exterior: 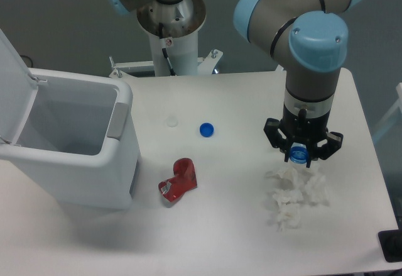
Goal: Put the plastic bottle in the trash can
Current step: 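Lift the held clear plastic bottle up off the table with the gripper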
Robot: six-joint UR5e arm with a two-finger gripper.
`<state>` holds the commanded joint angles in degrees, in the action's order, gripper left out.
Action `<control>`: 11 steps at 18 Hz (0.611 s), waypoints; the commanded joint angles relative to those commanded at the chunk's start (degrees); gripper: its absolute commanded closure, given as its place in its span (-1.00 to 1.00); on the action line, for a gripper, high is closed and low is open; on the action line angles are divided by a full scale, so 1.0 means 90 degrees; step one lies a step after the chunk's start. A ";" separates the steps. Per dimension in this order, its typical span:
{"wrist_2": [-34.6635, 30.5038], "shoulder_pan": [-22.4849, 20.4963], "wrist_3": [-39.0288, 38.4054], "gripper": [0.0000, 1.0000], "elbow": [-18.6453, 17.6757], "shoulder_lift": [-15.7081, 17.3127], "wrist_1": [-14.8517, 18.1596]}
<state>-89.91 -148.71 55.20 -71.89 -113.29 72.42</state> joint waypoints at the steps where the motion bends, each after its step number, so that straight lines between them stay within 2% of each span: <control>1: 0.0000 0.0000 0.0000 0.80 0.0000 0.0010 0.0010; 6: 0.0000 0.0049 -0.0049 0.80 0.0049 0.0117 0.0000; 11: 0.0399 0.0244 -0.0350 0.82 0.0029 0.0614 0.0000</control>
<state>-86.33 -146.51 52.05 -71.63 -107.76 72.42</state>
